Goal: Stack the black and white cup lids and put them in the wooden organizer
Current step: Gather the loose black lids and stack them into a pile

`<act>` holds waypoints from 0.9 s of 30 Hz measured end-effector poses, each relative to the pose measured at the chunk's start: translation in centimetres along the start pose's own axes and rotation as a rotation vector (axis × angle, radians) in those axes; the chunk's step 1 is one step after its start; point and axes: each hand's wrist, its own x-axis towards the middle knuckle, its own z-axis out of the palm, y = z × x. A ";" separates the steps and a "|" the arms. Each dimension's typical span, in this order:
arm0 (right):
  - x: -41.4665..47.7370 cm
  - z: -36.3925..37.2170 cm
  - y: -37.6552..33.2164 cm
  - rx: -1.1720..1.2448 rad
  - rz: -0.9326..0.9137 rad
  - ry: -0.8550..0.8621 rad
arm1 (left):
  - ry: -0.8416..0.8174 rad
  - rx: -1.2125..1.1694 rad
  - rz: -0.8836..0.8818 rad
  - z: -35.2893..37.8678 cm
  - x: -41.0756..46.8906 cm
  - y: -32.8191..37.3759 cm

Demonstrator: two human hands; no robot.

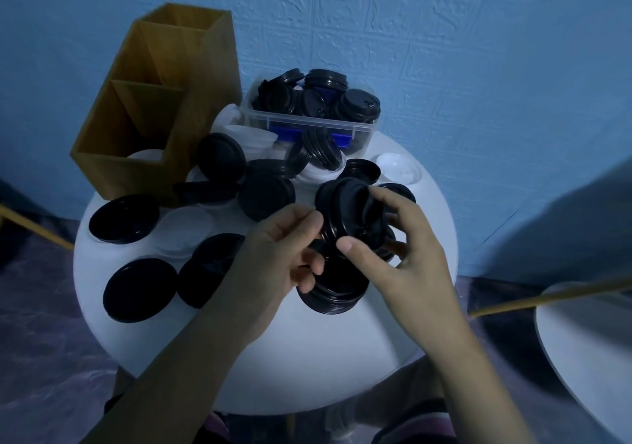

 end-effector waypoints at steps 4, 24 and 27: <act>0.4 0.1 -0.3 -0.167 -0.073 -0.090 | 0.003 -0.139 -0.093 -0.7 0.5 0.0; 2.4 1.0 -2.1 -0.026 -0.020 -0.015 | 0.062 -0.205 -0.037 0.2 2.1 1.4; 3.8 -0.3 -2.0 0.076 -0.015 0.054 | 0.113 -0.247 -0.052 -0.8 2.6 1.1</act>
